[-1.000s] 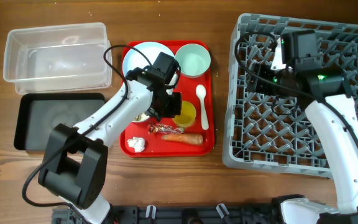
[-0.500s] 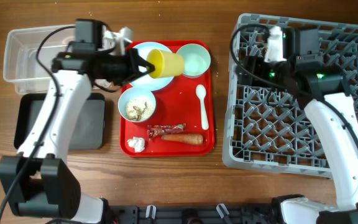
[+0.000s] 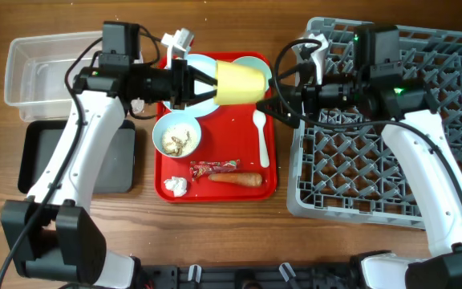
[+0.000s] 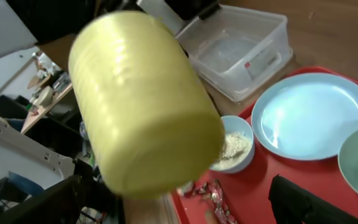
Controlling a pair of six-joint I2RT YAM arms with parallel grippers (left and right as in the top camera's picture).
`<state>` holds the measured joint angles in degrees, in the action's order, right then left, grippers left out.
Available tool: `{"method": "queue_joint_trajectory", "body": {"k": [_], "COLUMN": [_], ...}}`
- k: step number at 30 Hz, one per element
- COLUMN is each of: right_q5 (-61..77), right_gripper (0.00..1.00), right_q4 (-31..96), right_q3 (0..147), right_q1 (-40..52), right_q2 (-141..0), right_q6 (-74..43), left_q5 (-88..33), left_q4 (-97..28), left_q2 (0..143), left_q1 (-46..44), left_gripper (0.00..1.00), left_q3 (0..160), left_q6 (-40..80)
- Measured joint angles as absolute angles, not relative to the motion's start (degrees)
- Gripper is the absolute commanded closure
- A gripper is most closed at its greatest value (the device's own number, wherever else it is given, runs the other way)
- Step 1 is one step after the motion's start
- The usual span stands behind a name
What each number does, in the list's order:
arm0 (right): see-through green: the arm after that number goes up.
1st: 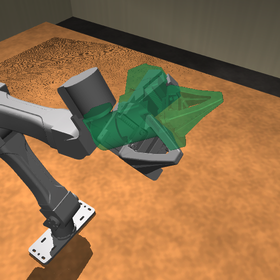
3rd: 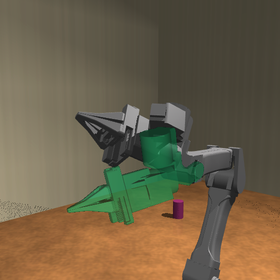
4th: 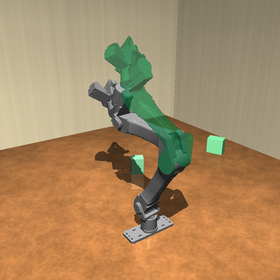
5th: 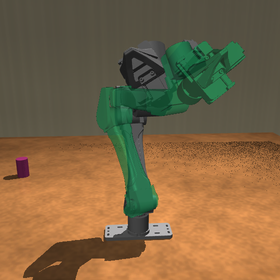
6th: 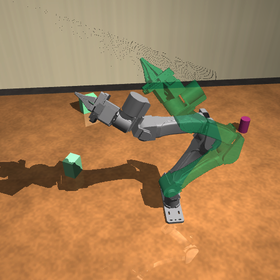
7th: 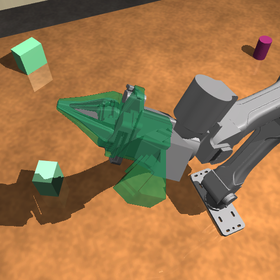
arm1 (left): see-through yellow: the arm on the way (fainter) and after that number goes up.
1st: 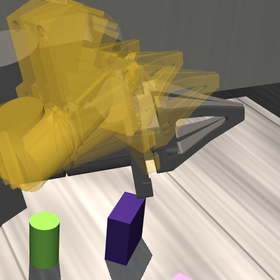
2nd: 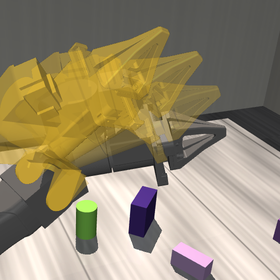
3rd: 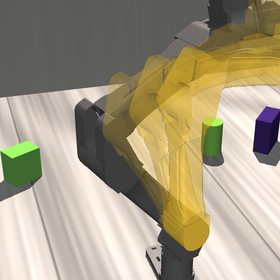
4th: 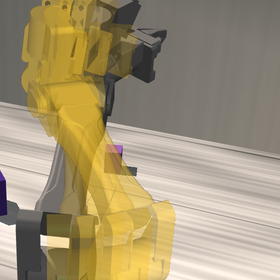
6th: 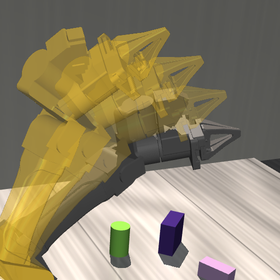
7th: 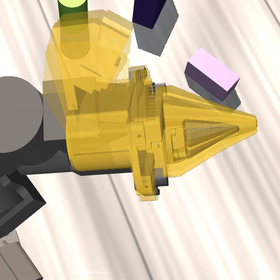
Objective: Sort waste into correct bins and load items into the dishwasher rack
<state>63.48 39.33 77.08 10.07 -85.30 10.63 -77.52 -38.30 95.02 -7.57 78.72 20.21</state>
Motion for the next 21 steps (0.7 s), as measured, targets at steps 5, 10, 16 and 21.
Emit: {"method": "queue_joint_trajectory", "body": {"k": [5,10,16,21], "right_q5": [70.5,74.7,75.9,74.4], "right_gripper": [0.15,0.17,0.19,0.28], "right_q4": [37.0,36.9,35.5,35.2], "right_q3": [77.1,77.1,77.1,77.1], "right_q1": [10.0,10.0,10.4,11.9], "right_q2": [-85.3,-85.4,-85.6,-85.6], "right_q6": [10.8,10.8,10.8,10.8], "left_q5": [-77.9,-79.4,-80.3,-80.7], "left_q4": [-38.1,-38.1,-38.1,-36.4], "left_q2": [95.0,95.0,95.0,95.0], "left_q1": [-9.8,-9.8,-9.8,-10.9], "left_gripper": [0.96,0.96,0.96,0.96], "left_q3": [78.7,78.7,78.7,78.7], "left_q6": [20.2,20.2,20.7,21.6]}}
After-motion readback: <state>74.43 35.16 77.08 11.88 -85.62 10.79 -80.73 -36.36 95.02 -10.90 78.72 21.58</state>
